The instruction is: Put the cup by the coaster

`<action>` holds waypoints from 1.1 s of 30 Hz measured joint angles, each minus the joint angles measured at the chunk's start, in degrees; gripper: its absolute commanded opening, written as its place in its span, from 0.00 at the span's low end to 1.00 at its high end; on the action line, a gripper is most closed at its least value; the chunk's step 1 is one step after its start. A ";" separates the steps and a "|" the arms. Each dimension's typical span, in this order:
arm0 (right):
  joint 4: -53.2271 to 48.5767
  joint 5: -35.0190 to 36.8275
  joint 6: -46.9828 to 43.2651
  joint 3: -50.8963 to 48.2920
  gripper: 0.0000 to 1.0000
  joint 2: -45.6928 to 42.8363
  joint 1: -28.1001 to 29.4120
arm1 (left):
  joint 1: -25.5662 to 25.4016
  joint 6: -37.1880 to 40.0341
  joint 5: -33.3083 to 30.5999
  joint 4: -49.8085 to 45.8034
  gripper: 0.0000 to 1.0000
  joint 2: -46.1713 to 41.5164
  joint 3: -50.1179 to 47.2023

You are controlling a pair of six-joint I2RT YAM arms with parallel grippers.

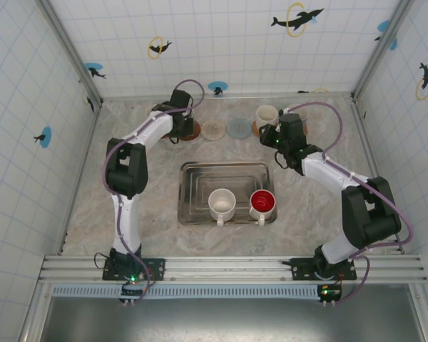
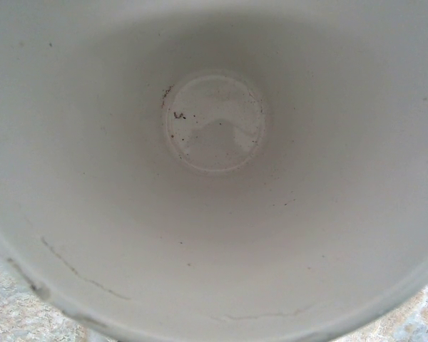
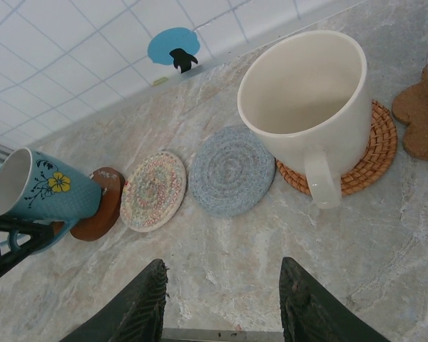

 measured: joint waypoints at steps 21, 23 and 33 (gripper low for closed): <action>-0.02 -0.15 0.04 0.00 0.45 0.00 0.00 | 0.00 0.17 0.15 1.55 0.45 -0.48 -1.01; -0.02 -0.13 0.07 0.00 0.45 0.00 0.00 | 0.00 0.15 0.11 1.53 0.46 -1.40 -1.97; -0.63 0.09 0.31 0.26 0.54 0.00 0.15 | -0.15 -1.09 0.20 5.86 0.47 -16.83 -12.74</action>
